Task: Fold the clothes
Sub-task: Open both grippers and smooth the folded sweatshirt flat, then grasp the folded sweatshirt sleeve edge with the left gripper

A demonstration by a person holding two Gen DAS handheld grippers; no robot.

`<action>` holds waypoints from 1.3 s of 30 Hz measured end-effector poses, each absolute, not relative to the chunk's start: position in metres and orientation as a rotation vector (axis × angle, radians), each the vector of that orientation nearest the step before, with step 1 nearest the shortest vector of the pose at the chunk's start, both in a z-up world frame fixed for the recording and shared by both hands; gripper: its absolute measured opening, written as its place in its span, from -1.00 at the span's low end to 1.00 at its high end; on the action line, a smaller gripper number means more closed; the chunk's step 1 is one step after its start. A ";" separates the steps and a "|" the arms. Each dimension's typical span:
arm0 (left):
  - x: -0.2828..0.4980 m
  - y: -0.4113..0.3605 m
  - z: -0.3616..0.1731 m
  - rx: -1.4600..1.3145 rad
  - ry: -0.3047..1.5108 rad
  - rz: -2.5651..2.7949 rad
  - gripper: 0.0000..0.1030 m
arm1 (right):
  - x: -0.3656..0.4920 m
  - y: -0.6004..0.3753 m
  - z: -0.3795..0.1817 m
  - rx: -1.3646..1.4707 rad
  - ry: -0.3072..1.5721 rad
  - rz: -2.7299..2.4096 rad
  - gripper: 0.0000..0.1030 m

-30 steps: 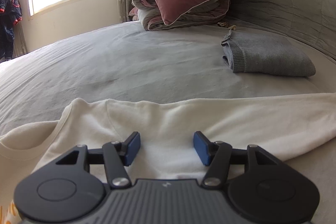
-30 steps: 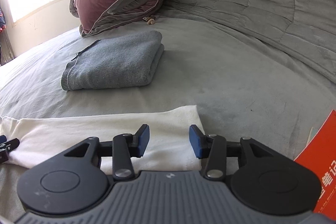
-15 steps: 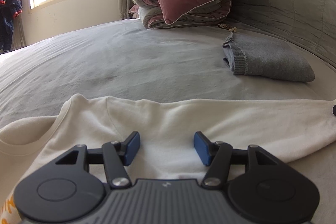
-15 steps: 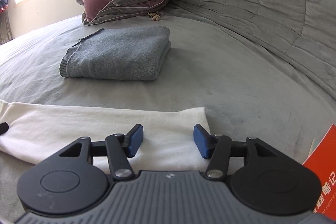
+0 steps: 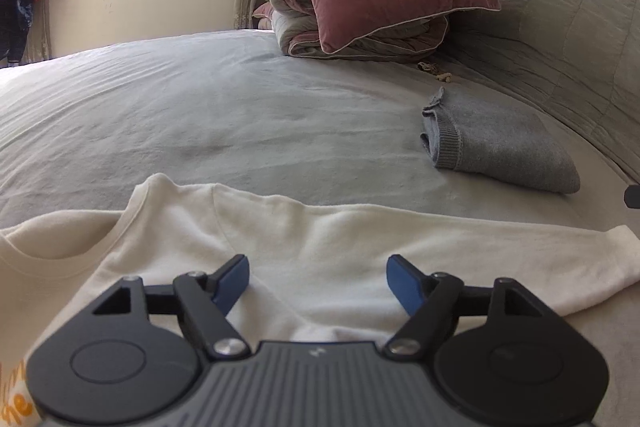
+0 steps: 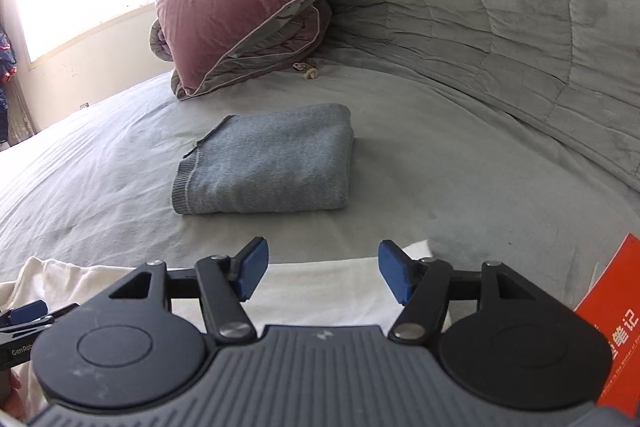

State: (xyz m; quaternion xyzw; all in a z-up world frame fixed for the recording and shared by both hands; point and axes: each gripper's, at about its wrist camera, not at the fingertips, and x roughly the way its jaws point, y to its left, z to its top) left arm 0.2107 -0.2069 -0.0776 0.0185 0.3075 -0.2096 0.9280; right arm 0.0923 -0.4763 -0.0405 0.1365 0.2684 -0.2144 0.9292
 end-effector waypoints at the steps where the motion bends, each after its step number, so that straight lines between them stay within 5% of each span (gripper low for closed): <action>1: 0.208 -0.202 -0.073 0.037 0.632 -0.421 0.50 | 0.095 -0.471 -0.038 0.274 0.551 -0.425 0.34; 21: 0.163 -0.053 -0.017 0.081 0.616 -0.209 0.78 | 0.121 -0.373 -0.014 0.078 0.620 -0.219 0.73; 39: 0.168 0.069 -0.021 0.140 0.605 -0.067 0.86 | 0.155 -0.241 -0.002 0.031 0.611 0.079 0.82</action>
